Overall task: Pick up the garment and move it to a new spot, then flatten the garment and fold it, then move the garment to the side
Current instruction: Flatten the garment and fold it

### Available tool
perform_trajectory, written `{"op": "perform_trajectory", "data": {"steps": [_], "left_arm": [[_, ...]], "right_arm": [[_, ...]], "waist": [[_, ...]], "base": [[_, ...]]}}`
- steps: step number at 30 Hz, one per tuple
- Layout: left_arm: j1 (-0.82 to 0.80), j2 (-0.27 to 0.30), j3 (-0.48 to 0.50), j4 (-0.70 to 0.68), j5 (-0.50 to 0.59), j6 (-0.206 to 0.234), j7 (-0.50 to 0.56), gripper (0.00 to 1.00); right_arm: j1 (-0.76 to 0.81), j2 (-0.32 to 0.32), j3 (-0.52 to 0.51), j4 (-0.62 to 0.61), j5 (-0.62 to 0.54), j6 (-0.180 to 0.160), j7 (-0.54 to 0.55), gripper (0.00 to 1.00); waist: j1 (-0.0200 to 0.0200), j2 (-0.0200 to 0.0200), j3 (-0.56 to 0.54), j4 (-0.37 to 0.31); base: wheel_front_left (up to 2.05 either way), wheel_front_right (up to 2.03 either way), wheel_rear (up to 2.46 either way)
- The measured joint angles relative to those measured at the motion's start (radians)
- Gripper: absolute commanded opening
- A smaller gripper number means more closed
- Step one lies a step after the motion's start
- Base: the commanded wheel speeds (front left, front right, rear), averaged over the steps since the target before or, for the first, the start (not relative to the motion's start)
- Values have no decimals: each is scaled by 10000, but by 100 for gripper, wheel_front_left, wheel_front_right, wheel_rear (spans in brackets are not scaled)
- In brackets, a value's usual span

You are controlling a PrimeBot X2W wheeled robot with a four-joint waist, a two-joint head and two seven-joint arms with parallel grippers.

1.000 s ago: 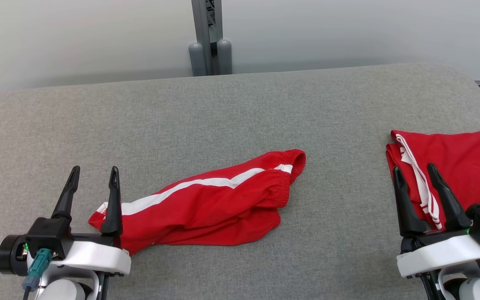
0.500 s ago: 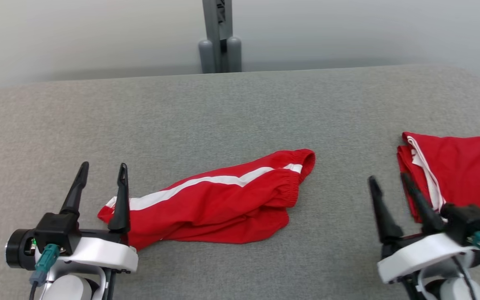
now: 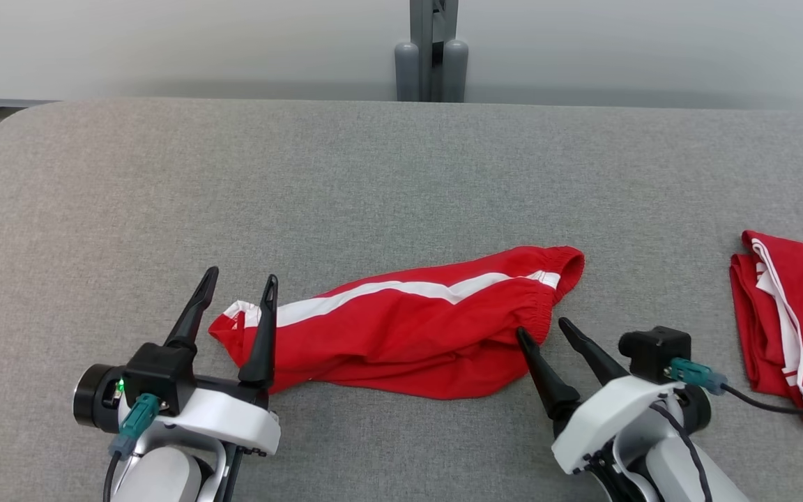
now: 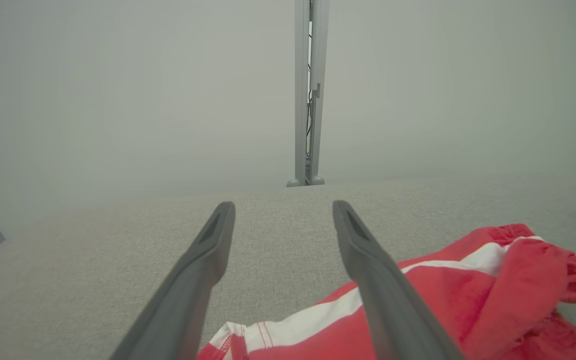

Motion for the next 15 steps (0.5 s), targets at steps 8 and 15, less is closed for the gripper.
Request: {"op": "perform_trajectory", "data": {"steps": [8, 15], "left_arm": [[-233, -58, -4, 360, 6, -151, -59, 100], [-173, -12, 224, 489, -50, -174, -100, 100]], "right_arm": [[-926, -389, 1446, 1035, 663, 0, -755, 0], [-130, -1452, 2092, 376, -196, 0, -1603, 0]], "waist": [[0, 0, 58, 13], [0, 0, -140, -210]], "base": [[0, 0, 0], [0, 0, 0]]}}
